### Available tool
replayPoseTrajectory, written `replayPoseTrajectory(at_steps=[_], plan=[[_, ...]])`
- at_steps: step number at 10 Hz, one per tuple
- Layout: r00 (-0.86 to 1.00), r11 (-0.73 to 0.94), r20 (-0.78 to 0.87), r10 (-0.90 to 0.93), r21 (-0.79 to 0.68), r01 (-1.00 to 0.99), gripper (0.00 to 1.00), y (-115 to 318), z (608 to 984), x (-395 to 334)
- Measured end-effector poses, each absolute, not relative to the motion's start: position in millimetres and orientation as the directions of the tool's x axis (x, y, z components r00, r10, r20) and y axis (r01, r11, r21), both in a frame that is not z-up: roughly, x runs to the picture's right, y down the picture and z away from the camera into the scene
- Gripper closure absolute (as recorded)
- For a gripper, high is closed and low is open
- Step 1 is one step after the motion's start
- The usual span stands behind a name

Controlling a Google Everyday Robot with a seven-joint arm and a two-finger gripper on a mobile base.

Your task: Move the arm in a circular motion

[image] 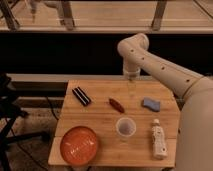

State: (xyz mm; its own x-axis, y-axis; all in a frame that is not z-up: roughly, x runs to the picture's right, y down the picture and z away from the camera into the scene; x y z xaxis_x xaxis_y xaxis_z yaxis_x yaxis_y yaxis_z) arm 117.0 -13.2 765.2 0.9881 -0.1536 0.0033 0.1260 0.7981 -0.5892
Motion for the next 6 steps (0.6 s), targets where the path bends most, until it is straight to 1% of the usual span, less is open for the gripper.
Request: replayPoseTrajectory(at_steps=[2, 3, 5, 6], plan=[[0.979, 0.796, 0.029, -0.204, -0.577, 0.183, 0.2, 7, 746, 95], [0.973, 0.795, 0.045, -0.226, -0.569, 0.211, 0.2, 28, 727, 87], [0.971, 0.796, 0.073, -0.229, -0.56, 0.23, 0.2, 66, 696, 89], [0.972, 0.799, 0.079, -0.221, -0.557, 0.227, 0.2, 78, 687, 96]])
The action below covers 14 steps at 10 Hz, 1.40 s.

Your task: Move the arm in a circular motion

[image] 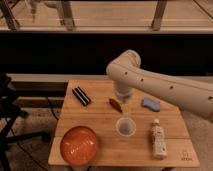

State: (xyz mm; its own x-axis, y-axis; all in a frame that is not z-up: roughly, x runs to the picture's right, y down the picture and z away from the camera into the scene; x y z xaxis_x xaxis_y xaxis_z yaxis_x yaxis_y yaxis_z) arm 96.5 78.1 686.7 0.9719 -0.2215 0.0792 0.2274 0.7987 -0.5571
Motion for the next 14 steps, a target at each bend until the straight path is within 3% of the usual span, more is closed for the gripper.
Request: replayPoseTrajectory(at_steps=[7, 11, 14], plan=[[0.999, 0.824, -0.006, -0.033, -0.566, 0.024, 0.2, 120, 667, 254], [0.985, 0.805, -0.125, 0.118, -0.569, -0.169, 0.2, 101, 681, 355], [0.979, 0.793, -0.153, 0.136, -0.575, -0.201, 0.2, 71, 705, 394]])
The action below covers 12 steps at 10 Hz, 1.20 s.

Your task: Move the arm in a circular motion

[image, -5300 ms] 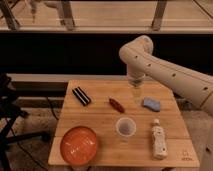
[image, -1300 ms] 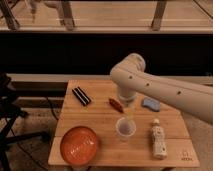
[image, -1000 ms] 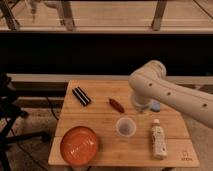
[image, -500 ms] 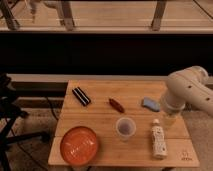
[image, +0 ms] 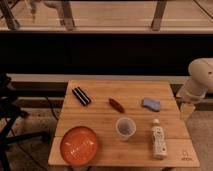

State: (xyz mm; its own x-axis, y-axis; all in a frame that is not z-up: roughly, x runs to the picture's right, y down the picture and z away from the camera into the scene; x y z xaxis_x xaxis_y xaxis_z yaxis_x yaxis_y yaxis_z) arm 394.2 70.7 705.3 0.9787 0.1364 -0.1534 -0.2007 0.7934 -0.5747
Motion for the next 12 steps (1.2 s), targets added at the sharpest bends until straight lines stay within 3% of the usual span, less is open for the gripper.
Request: replayPoseTrajectory(at_steps=[1, 2, 3, 6, 12], plan=[[0.979, 0.793, -0.154, 0.136, -0.575, -0.2, 0.2, 68, 708, 395], [0.984, 0.787, -0.144, 0.102, -0.594, -0.168, 0.2, 41, 739, 376], [0.986, 0.785, -0.138, 0.09, -0.6, -0.156, 0.2, 34, 747, 361], [0.993, 0.78, -0.107, 0.039, -0.618, -0.098, 0.2, 13, 771, 283], [0.994, 0.785, 0.021, -0.107, -0.612, 0.097, 0.2, 1, 770, 143]])
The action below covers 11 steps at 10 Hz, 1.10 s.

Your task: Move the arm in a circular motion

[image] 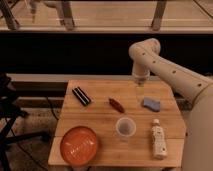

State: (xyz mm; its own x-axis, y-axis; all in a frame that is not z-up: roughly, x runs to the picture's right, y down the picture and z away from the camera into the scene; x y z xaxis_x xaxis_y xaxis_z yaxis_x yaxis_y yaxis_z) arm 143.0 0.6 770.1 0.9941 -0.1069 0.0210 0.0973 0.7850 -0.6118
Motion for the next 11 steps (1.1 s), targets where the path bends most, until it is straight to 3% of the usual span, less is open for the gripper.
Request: replayPoseTrajectory(at_steps=[6, 11], plan=[[0.984, 0.768, 0.091, -0.154, -0.615, 0.177, 0.2, 64, 719, 89], [0.995, 0.782, 0.052, -0.09, -0.614, 0.103, 0.2, 133, 671, 168]])
